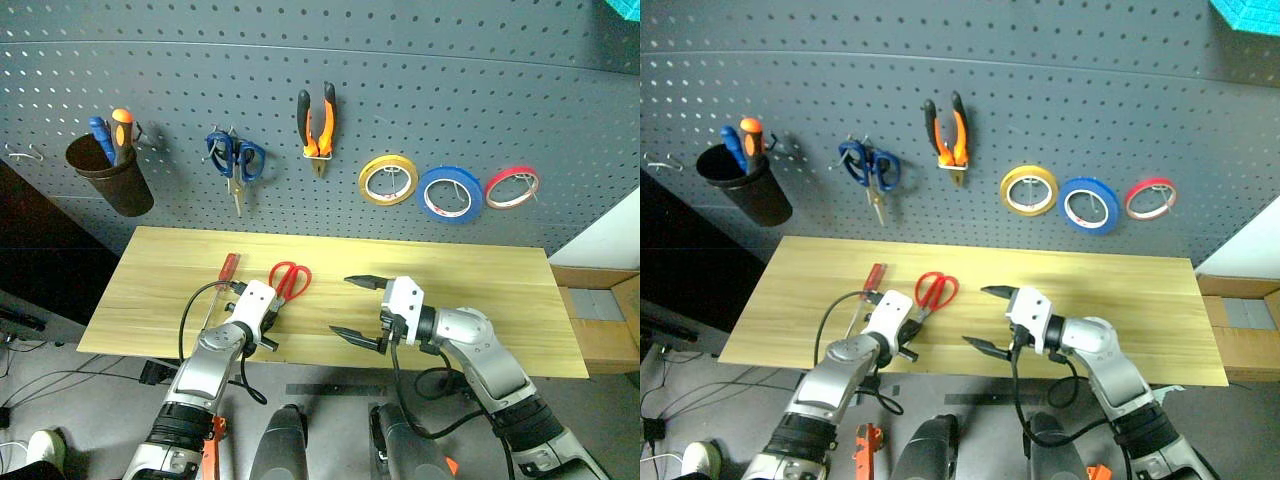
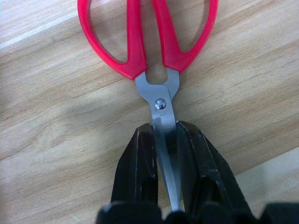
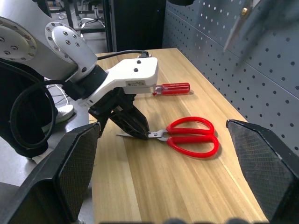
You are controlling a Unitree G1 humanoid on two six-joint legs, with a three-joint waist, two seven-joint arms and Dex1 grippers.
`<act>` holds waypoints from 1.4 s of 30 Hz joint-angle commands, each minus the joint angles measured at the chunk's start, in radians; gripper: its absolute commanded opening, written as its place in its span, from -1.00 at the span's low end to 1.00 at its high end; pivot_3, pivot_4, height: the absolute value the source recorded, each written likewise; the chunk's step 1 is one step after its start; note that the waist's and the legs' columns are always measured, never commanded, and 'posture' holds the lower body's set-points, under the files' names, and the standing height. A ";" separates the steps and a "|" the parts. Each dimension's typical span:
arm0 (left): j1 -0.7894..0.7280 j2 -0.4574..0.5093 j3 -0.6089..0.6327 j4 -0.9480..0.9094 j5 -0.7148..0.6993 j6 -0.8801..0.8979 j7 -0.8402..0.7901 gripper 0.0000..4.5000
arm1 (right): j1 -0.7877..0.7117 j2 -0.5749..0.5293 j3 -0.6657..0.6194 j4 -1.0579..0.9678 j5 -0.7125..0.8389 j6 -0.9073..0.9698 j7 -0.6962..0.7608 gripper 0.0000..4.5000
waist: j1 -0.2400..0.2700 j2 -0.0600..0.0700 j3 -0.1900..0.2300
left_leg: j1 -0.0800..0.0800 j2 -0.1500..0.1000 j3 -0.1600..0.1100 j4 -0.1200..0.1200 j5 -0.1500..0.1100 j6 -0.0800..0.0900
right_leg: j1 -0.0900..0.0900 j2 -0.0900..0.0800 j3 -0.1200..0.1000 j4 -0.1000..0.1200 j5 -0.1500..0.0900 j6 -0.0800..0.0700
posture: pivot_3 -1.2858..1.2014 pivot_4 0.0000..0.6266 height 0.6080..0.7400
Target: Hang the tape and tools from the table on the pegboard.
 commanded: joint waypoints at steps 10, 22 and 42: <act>-0.010 -0.001 0.011 -0.008 -0.001 -0.009 0.017 -0.87 | -0.021 0.004 -0.022 -0.001 0.006 -0.030 -0.002 1.00 | 0.004 0.000 -0.001 | 0.000 0.000 0.000 0.000 0.000 0.000 | 0.000 0.000 0.000 0.000 0.000 0.000 | 0.15 -0.36 1.00; -0.031 -0.005 0.000 0.015 0.001 -0.027 0.014 -0.87 | -0.029 0.017 -0.051 0.001 0.007 -0.040 -0.033 1.00 | 0.008 -0.001 -0.003 | 0.000 0.000 0.000 0.000 0.000 0.000 | 0.000 0.000 -0.001 0.000 0.000 0.000 | 0.14 -0.39 1.00; 0.018 -0.024 0.051 -0.074 -0.017 -0.079 0.068 -0.87 | -0.028 0.033 -0.047 -0.037 -0.006 -0.049 -0.088 1.00 | 0.023 -0.002 -0.032 | 0.000 0.000 0.000 0.000 0.000 0.000 | 0.000 0.000 -0.001 0.001 0.000 0.000 | 0.16 -0.52 1.00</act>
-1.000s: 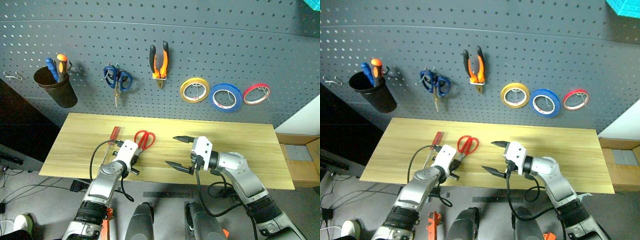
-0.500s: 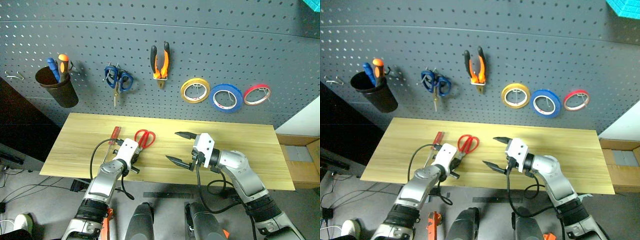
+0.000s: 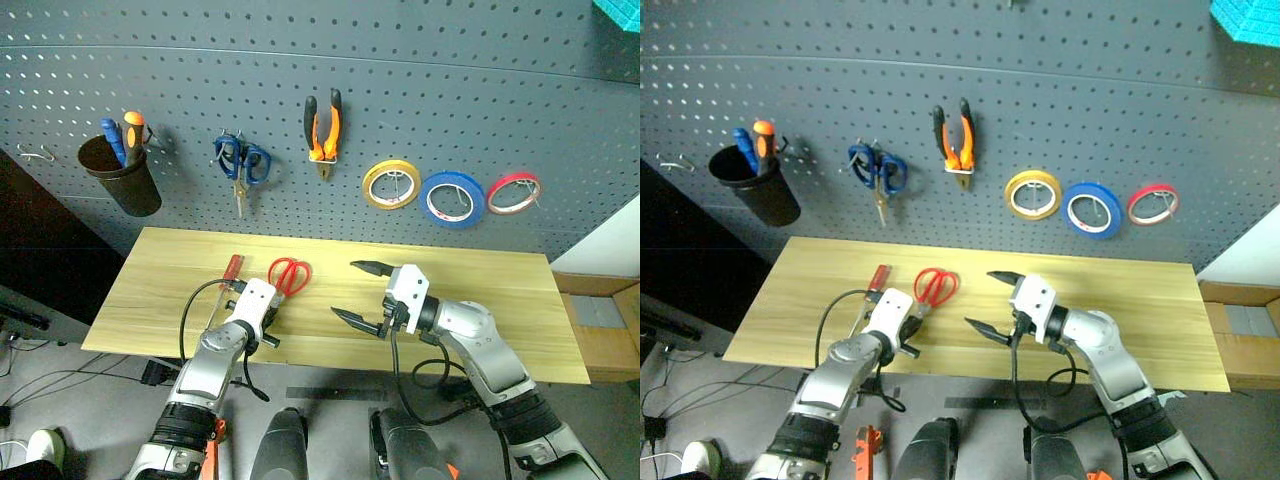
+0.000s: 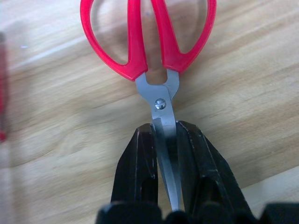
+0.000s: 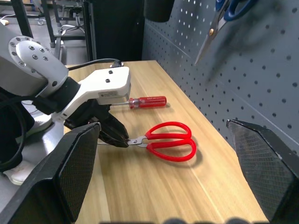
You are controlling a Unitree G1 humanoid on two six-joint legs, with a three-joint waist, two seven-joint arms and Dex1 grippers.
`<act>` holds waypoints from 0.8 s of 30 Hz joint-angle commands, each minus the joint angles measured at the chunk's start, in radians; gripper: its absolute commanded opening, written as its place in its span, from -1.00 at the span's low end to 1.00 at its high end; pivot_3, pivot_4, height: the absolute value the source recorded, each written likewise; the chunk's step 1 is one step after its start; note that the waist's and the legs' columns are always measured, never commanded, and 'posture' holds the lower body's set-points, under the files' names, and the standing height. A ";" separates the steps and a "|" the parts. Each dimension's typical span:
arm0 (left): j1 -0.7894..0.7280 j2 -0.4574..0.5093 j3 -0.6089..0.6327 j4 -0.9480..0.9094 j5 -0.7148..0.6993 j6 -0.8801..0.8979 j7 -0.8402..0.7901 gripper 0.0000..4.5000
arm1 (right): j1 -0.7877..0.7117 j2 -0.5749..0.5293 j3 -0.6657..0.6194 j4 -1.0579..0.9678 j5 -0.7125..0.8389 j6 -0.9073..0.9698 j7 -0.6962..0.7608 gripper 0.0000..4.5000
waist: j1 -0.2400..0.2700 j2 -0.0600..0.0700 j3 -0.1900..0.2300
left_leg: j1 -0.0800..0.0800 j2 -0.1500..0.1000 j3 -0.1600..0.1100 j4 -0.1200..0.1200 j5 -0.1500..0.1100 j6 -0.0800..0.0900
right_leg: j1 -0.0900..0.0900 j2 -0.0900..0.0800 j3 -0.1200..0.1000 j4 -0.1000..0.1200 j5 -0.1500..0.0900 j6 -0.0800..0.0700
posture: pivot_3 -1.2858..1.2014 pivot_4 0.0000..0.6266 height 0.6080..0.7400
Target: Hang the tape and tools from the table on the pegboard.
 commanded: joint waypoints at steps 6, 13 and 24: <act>0.041 -0.019 0.043 -0.135 -0.010 -0.065 0.045 -0.87 | 0.004 0.021 -0.026 -0.060 0.013 -0.035 -0.032 1.00 | 0.003 -0.002 -0.015 | 0.002 0.000 0.000 0.000 0.000 0.000 | 0.003 0.000 0.000 0.000 0.000 0.000 | 0.16 -0.53 1.00; 0.165 -0.041 0.076 -0.263 0.010 -0.183 0.117 -0.87 | 0.025 0.053 -0.044 -0.115 0.059 -0.005 -0.052 1.00 | 0.002 -0.002 -0.020 | 0.003 0.000 0.000 0.000 0.000 0.000 | 0.003 0.000 0.000 0.000 0.000 0.000 | 0.15 -0.53 1.00; 0.399 -0.137 0.144 -0.544 -0.055 -0.435 0.162 -0.87 | 0.059 0.105 -0.089 -0.230 0.174 0.057 -0.092 1.00 | 0.006 -0.004 -0.027 | 0.008 0.000 0.001 0.000 0.000 0.000 | 0.008 0.000 0.001 -0.001 0.000 0.000 | 0.18 -0.55 1.00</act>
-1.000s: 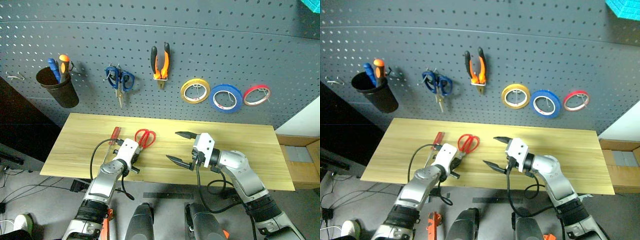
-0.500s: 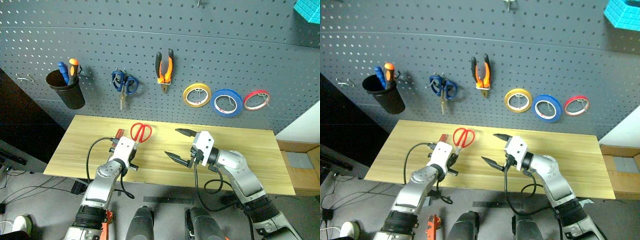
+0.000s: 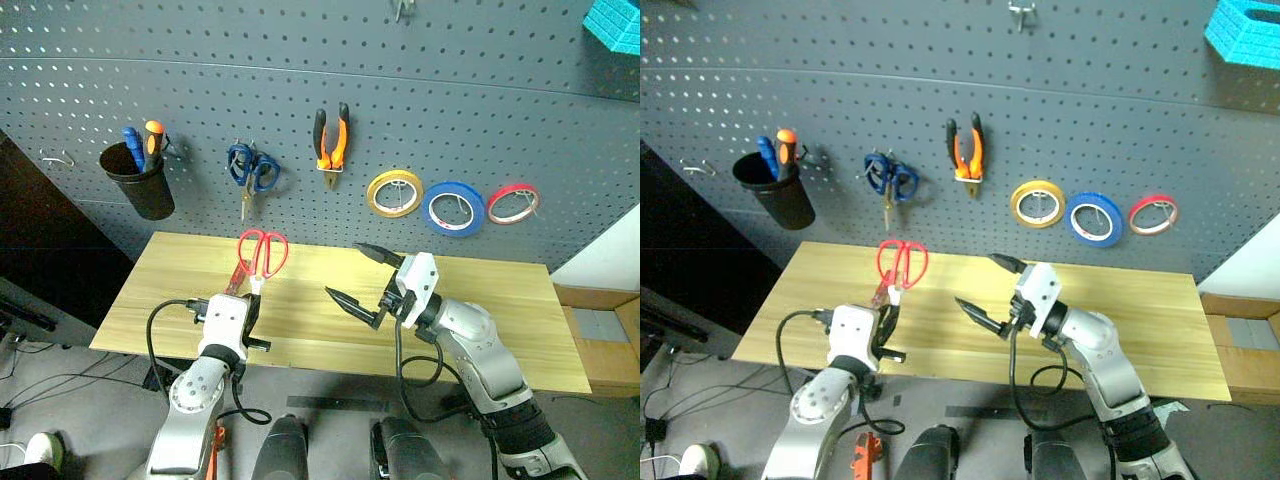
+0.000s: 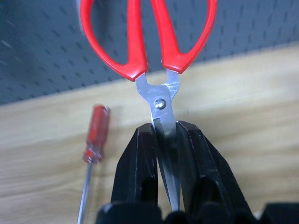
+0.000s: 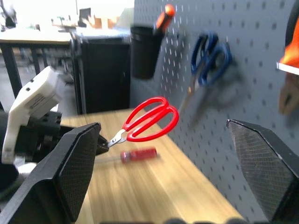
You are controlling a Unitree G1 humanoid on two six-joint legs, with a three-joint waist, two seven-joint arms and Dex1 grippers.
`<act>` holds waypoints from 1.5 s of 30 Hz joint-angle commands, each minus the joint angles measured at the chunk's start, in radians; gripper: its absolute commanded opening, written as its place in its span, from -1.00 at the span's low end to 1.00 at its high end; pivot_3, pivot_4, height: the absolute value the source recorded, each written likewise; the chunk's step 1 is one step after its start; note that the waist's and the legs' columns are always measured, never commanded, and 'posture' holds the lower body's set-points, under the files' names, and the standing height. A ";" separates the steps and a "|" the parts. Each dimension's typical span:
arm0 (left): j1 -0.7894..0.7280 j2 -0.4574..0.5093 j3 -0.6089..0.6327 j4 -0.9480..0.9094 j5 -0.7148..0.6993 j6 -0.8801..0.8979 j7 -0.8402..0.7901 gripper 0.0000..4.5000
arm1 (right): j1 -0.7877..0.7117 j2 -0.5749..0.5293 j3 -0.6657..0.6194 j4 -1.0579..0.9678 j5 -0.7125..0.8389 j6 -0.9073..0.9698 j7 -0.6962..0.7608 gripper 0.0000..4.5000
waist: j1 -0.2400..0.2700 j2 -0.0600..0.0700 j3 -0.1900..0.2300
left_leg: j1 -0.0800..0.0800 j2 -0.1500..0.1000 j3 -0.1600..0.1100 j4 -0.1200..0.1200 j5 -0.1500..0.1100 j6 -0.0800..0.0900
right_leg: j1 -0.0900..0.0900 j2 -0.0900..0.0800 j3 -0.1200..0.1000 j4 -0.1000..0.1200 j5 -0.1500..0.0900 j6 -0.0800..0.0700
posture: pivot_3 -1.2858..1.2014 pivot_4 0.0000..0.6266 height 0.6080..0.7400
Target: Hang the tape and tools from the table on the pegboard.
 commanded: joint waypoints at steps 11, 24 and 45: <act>-0.173 0.011 0.052 -0.045 -0.017 -0.122 0.010 -0.87 | -0.060 0.058 -0.080 -0.113 0.115 0.070 -0.077 1.00 | 0.001 -0.001 -0.013 | 0.004 0.000 0.002 0.000 0.000 0.000 | 0.002 0.001 0.002 0.000 0.000 0.000 | 0.18 -0.61 1.00; -0.362 0.061 0.058 0.171 -0.052 -0.111 -0.051 -0.87 | -0.126 0.060 -0.092 -0.055 0.067 0.045 -0.118 1.00 | 0.000 -0.001 -0.017 | 0.006 0.001 0.002 -0.001 0.000 0.000 | 0.005 0.002 0.001 0.000 0.000 0.000 | 0.17 -0.60 1.00; -0.329 0.044 0.068 0.121 -0.056 -0.138 -0.024 -0.87 | -0.121 0.058 -0.093 -0.052 0.071 0.043 -0.112 1.00 | -0.001 -0.001 -0.017 | 0.006 0.001 0.002 -0.001 0.000 0.000 | 0.005 0.001 0.002 0.000 0.000 0.000 | 0.17 -0.64 1.00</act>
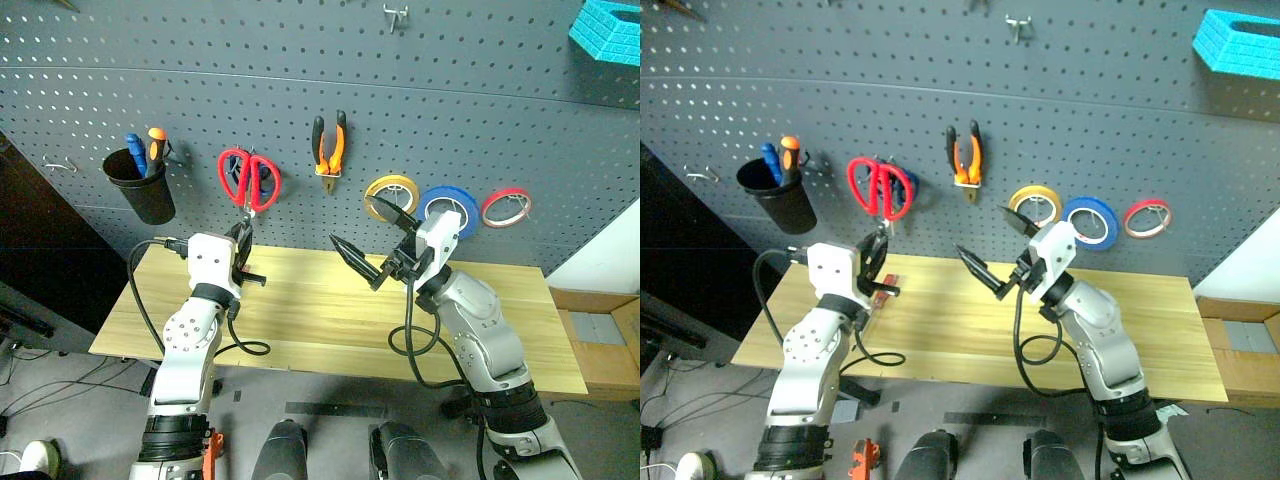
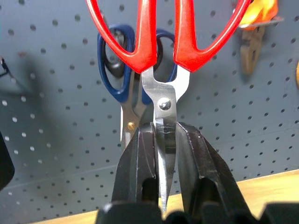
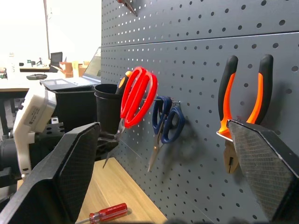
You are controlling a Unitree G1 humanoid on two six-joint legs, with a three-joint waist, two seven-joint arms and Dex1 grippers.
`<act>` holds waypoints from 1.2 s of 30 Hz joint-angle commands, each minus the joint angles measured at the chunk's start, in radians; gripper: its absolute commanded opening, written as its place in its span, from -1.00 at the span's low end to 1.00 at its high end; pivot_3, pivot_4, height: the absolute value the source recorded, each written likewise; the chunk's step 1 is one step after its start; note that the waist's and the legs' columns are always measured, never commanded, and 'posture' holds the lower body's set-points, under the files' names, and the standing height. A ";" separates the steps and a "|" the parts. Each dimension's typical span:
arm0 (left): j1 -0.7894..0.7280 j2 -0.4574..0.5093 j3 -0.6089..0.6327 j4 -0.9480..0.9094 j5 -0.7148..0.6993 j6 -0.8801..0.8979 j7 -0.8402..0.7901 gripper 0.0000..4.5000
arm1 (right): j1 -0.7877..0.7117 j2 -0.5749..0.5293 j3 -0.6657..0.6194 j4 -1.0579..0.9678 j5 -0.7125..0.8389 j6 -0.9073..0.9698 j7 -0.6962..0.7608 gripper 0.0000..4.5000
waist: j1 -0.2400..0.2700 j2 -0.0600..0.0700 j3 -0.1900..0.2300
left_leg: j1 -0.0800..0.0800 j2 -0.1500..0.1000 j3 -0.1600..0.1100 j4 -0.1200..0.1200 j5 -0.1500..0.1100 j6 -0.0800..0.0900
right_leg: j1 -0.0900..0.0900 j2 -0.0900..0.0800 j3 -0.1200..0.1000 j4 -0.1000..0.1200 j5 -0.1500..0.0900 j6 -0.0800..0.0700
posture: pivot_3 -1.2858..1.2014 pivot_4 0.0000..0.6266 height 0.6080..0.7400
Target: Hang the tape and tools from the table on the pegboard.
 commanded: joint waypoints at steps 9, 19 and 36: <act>-0.030 -0.014 0.036 -0.034 -0.045 0.034 0.036 -0.87 | -0.009 0.003 -0.016 -0.024 0.011 -0.020 0.007 1.00 | 0.000 0.000 -0.001 | 0.000 0.000 0.000 0.000 0.000 0.000 | 0.000 0.000 0.000 0.000 0.000 0.000 | 0.17 -0.65 1.00; -0.111 -0.010 0.048 0.063 -0.046 0.088 0.057 -0.87 | -0.010 0.001 -0.016 -0.031 0.016 -0.015 0.014 1.00 | 0.000 -0.001 -0.005 | 0.000 0.000 0.000 0.000 0.000 0.000 | 0.000 0.000 0.000 0.000 0.000 0.000 | 0.17 -0.65 1.00; -0.219 0.024 0.039 0.202 -0.046 0.143 0.004 0.00 | -0.012 -0.003 -0.022 -0.029 0.013 -0.011 0.017 1.00 | -0.001 -0.001 -0.008 | 0.000 0.000 0.000 0.000 0.000 0.000 | 0.000 0.000 -0.001 0.000 0.000 0.000 | 0.16 -0.62 1.00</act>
